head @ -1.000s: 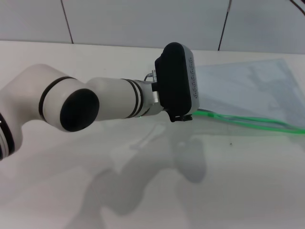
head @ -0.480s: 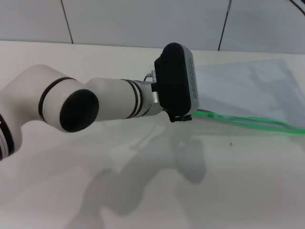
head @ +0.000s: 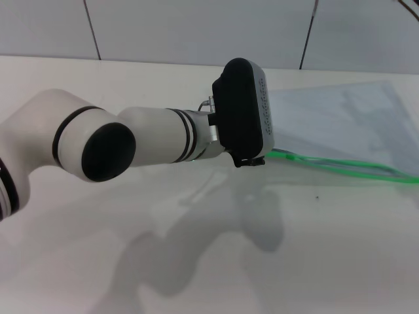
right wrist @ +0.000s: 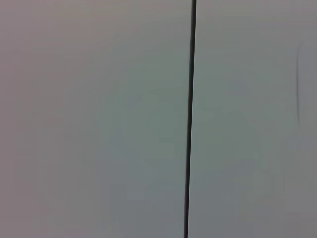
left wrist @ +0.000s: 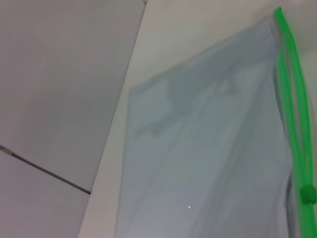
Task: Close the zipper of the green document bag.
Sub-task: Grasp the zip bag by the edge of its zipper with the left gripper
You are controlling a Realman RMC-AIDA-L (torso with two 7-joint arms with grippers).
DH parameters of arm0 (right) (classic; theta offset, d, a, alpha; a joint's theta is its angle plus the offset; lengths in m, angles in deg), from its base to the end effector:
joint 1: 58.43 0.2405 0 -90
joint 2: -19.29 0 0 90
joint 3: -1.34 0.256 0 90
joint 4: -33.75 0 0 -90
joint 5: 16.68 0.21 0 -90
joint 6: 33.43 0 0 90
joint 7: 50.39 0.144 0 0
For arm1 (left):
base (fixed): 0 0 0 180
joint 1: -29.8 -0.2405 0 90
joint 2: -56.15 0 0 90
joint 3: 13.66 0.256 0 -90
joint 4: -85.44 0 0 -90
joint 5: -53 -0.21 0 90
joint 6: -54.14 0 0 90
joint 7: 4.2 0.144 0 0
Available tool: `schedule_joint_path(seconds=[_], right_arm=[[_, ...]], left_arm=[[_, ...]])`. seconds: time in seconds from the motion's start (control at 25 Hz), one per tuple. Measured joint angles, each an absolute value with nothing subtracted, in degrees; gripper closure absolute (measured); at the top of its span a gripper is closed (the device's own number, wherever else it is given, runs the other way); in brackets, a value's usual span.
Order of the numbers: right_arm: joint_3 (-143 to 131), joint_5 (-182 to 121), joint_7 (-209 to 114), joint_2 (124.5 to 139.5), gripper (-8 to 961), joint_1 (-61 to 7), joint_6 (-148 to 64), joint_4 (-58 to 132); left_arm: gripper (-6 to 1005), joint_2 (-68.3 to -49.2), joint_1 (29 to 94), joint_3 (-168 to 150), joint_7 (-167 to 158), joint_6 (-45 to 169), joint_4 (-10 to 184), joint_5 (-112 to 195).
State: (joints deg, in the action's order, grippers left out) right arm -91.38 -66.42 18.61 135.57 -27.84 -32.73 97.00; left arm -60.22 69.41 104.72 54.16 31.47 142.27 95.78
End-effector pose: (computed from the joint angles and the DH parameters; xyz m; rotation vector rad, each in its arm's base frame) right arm 0.1557 0.4583 0.0439 -1.7592 0.5594 0.5988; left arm -0.1383 0.3935 -0.1141 -2.4843 0.3428 0.2045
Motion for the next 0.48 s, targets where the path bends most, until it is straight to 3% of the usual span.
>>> schedule_joint_path(seconds=[0.48], right_arm=[[-91.4, -66.4, 18.6, 135.57, 60, -27.8, -32.7, 96.8]], left_arm=[[272, -60.22, 69.4, 104.7, 54.2, 31.5, 142.3, 95.8]])
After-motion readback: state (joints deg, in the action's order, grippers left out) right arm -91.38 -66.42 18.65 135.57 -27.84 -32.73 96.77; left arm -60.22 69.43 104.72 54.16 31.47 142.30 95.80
